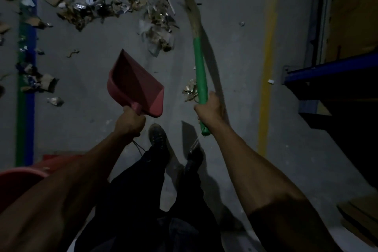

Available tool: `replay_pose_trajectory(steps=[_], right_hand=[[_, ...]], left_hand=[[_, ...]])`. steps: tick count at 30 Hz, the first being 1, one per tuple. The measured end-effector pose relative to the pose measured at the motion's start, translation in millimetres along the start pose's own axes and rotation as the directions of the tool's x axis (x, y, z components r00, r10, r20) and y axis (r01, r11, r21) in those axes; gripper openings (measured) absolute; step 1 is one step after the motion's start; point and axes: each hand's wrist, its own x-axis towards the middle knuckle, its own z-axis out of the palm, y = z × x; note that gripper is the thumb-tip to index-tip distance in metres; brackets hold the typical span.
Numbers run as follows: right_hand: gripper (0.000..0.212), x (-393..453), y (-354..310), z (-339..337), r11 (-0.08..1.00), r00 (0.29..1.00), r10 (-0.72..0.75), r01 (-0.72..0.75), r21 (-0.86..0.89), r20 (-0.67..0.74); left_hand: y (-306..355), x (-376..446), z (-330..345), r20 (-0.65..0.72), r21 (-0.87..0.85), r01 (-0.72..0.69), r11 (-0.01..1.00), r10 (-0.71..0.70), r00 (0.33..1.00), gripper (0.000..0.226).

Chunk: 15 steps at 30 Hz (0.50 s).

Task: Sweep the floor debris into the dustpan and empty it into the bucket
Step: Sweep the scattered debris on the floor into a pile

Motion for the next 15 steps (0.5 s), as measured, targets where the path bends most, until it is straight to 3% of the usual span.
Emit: replay_pose_trajectory(steps=[4, 10, 13, 15], right_hand=[[0.030, -12.9, 62.2, -24.3, 0.983, 0.976, 0.170, -0.158, 0.092, -0.139], [0.019, -10.7, 130.8, -65.7, 0.844, 0.853, 0.464, -0.343, 0.413, -0.240], [0.023, 10.5, 141.8, -96.6, 0.792, 0.801, 0.552, -0.416, 0.446, -0.232], [0.030, 24.4, 146.4, -110.7, 0.803, 0.802, 0.560, -0.462, 0.376, -0.208]], left_hand=[[14.4, -6.8, 5.0, -0.012, -0.009, -0.029, 1.000, 0.029, 1.000, 0.050], [26.0, -5.6, 16.9, 0.027, -0.032, -0.068, 0.997, 0.069, 0.997, 0.050], [28.0, -2.3, 25.2, 0.022, -0.026, -0.098, 0.995, 0.099, 0.995, 0.047], [27.4, 0.6, 29.8, 0.021, -0.020, -0.109, 0.994, 0.110, 0.994, 0.047]])
